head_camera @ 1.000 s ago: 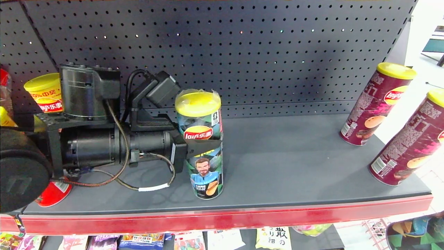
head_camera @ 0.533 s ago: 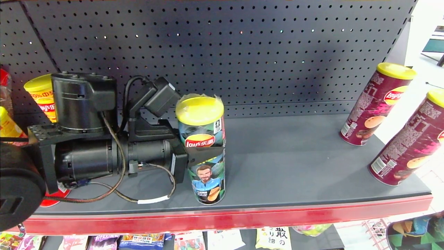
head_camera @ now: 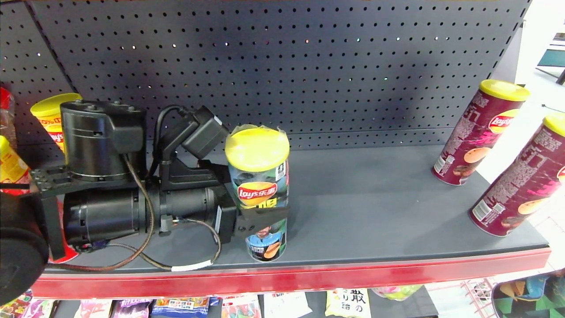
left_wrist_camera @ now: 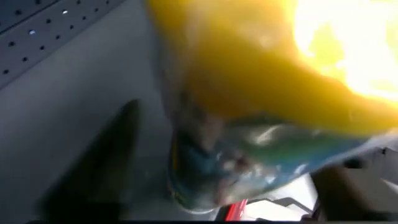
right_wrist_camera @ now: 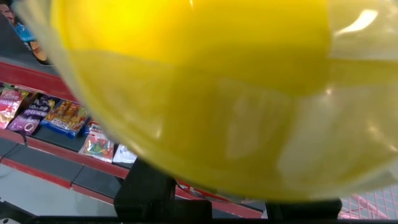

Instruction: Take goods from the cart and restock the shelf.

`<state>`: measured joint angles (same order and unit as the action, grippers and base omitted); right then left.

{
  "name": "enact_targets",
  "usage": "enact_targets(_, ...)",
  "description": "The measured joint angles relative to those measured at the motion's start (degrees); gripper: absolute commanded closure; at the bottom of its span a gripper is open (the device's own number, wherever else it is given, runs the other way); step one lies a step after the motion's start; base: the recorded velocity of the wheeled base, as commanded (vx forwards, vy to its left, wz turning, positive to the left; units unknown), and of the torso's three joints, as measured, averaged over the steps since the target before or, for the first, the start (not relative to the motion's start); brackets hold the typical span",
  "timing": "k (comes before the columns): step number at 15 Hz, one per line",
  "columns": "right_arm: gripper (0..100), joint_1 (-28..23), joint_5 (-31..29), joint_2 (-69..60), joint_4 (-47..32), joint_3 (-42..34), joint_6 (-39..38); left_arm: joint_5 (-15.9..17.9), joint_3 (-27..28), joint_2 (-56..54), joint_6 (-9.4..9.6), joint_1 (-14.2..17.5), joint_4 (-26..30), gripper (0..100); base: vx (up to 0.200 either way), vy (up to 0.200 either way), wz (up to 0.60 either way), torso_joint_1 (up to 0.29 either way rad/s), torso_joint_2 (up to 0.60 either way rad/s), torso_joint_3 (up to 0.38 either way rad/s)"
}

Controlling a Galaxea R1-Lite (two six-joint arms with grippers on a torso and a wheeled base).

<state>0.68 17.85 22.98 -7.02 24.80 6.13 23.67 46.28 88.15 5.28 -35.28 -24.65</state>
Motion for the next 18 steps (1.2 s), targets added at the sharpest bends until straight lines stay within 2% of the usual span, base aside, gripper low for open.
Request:
enact_targets(7, 100, 0.0, 3.0, 5.7, 0.1, 3.6, 3.1, -4.1, -5.4, -6.7, -0.06, 0.2, 0.2, 0, 0.0, 0.0, 0.0, 0.0, 0.0, 0.0)
enact_targets(10, 100, 0.4, 5.8, 11.6, 0.2, 4.9, 6.3, -4.8, -11.8, -13.3, -0.09, 0.2, 1.5, 0, 0.0, 0.0, 0.0, 0.0, 0.0, 0.0)
enact_targets(11, 100, 1.3, 6.2, 14.0, 0.2, 5.9, 6.6, -5.8, -14.2, -15.8, -0.13, 0.2, 2.0, 0, 0.0, 0.0, 0.0, 0.0, 0.0, 0.0)
enact_targets(14, 100, 9.2, 6.3, 21.4, 1.3, 10.5, 6.8, -8.8, -20.3, -23.4, -0.17, 1.4, 3.6, 0, 0.0, 0.0, 0.0, 0.0, 0.0, 0.0)
enact_targets(18, 100, 16.0, 4.1, 34.0, 9.6, 17.0, 6.8, -10.2, -22.3, -32.9, -0.17, 3.1, 14.5, 0, 0.0, 0.0, 0.0, 0.0, 0.0, 0.0)
